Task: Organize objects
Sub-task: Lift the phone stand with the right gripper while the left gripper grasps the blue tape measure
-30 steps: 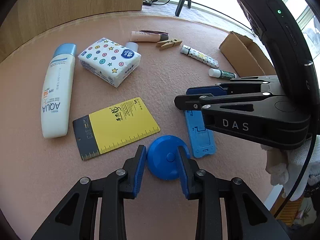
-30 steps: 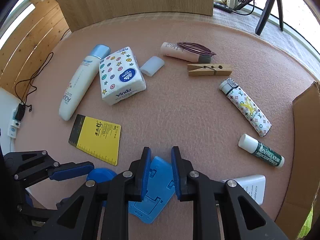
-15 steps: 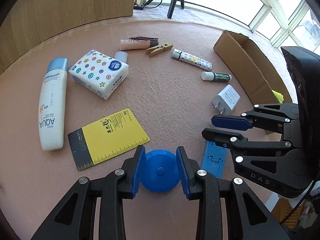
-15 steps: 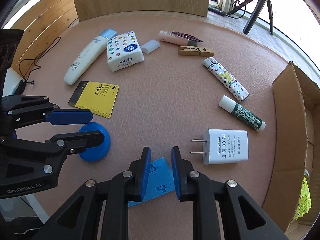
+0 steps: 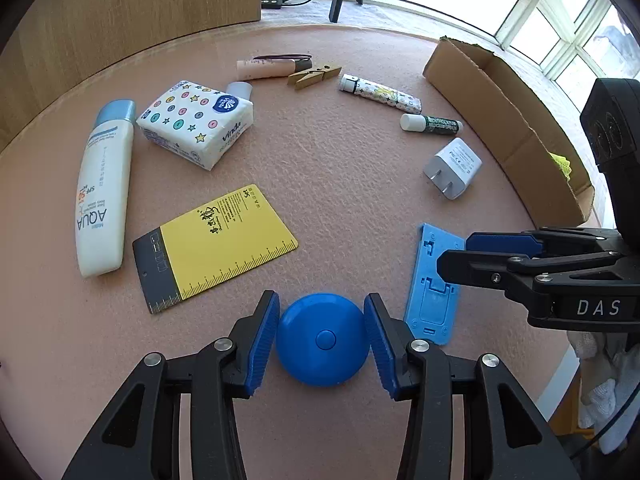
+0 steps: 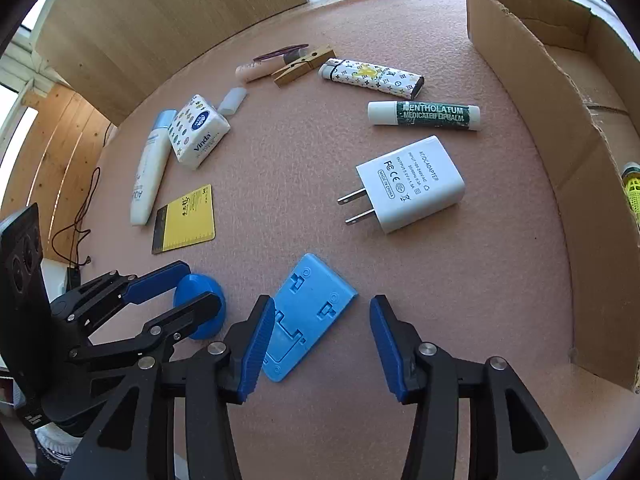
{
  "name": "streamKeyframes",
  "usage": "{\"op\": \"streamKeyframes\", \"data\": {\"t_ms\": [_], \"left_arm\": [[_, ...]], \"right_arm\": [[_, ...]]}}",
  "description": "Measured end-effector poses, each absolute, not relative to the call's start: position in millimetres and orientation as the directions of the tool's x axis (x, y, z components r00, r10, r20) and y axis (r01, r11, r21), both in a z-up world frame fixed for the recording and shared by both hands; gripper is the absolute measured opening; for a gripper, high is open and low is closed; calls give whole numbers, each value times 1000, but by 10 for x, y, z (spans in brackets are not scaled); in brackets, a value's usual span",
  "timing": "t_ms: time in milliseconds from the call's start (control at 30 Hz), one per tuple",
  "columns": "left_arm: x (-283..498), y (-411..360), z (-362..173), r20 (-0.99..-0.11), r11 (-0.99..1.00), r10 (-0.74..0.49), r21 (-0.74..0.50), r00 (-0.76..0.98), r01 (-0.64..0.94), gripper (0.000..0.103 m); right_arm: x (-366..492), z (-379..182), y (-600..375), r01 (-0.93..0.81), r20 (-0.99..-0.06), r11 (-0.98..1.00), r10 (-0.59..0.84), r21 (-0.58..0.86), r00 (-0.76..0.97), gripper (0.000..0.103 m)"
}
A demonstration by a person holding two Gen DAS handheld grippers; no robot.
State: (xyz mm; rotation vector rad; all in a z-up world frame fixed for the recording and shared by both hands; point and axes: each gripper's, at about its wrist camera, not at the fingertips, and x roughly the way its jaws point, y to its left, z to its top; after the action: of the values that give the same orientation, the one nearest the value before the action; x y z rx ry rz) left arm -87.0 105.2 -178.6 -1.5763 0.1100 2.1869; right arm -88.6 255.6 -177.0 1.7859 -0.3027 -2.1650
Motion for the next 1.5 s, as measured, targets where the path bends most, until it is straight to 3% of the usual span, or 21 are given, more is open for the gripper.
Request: {"op": "streamKeyframes", "data": {"t_ms": [300, 533, 933, 1167, 1333, 1500], "left_arm": [[-683, 719, -1775, -923, -926, 274, -178, -271, -332, 49], [-497, 533, -1667, -915, -938, 253, -154, -313, -309, 70], [-489, 566, -1831, -929, -954, 198, -110, -311, -280, 69], [-505, 476, -1826, -927, -962, 192, -113, -323, -247, 54], [-508, 455, -1829, -924, -963, 196, -117, -327, -244, 54], [-502, 415, -1814, -921, -964, 214, -145, -325, -223, 54]], "right_arm": [[-1048, -1780, 2042, 245, -917, -917, -360, 315, -170, 48], [-908, -1726, 1916, 295, -929, -924, -308, 242, -204, 48], [-615, -1780, 1786, 365, -948, -928, -182, 77, -262, 48], [-660, -1775, 1933, 359, -950, -931, -174, 72, -261, 48], [-650, -1762, 1977, 359, -948, -931, -174, 70, -266, 34], [-625, -1748, 2036, 349, -944, -932, -199, 99, -263, 33]]}}
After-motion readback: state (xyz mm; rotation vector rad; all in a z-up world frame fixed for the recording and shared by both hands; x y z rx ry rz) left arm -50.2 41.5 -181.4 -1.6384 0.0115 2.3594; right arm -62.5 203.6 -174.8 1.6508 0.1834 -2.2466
